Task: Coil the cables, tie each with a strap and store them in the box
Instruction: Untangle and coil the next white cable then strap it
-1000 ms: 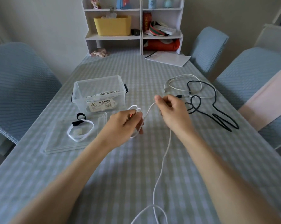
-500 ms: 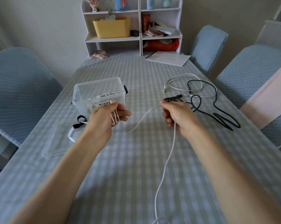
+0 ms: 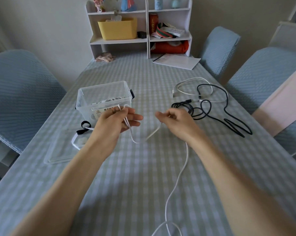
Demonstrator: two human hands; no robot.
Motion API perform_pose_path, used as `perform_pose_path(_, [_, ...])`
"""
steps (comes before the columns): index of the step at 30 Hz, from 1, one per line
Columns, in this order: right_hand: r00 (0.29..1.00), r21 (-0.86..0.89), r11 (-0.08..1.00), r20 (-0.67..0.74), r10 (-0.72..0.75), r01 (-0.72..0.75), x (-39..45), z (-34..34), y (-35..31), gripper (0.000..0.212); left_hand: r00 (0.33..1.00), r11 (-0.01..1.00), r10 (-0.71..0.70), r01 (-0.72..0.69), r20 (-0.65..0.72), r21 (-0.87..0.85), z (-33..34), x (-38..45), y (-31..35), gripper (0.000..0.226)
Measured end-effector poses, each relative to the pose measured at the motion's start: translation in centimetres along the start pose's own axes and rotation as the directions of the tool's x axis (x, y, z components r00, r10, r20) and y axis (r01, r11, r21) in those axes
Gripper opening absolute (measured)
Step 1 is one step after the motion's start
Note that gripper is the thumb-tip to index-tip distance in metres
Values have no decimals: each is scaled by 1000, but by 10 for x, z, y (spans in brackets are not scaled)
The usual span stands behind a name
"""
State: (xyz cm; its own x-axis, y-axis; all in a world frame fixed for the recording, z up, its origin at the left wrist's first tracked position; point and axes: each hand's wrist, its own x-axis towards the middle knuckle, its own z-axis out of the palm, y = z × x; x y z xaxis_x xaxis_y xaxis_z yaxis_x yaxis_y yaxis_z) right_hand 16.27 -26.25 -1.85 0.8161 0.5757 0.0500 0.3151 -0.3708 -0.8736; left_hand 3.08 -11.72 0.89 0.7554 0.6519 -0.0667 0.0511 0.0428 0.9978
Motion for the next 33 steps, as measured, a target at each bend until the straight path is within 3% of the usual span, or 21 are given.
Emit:
perform_pose_path(3, [983,-47,996,170,-64,73,-10,-7,-15,63,999,984,-54,53,-2,-173,1,0,-1,24])
perform_pose_path(6, [935,-133,985,350,-60,113,-14,-12,-21,59,993,967,-107,92,-54,-240,-1,3,-2,24])
perform_pose_path(9, [913,-241,964,407,-8,115,-11,-15,-18,50,986,984,-87,63,-143,-165,-5,5,-5,31])
perform_pose_path(11, [925,-313,946,377,40,87,-11,-14,-14,37,984,992,-44,24,-170,-123,-6,4,-2,31])
perform_pose_path(13, [958,-290,957,273,83,0,-10,-9,-8,28,994,978,-50,29,-99,-205,-5,1,2,26])
perform_pose_path(17, [986,167,973,70,150,-160,-5,2,-4,28,975,950,-125,172,184,-262,-2,-10,8,24])
perform_pose_path(19, [988,434,888,42,151,-154,-3,6,-5,28,937,944,-150,230,314,-236,2,-14,7,30])
perform_pose_path(22, [996,610,788,39,74,-82,-3,6,-9,22,898,973,-167,217,407,-80,9,-17,2,31])
perform_pose_path(24, [999,644,765,30,14,-30,-3,5,-11,26,898,989,-149,134,413,65,10,-18,0,29])
perform_pose_path(27, [998,568,821,7,-68,52,-4,6,-13,27,899,977,-138,55,414,208,11,-19,0,28])
perform_pose_path(33, [998,426,903,-24,-56,61,-2,-3,-14,29,930,978,-123,54,347,202,14,-19,1,25])
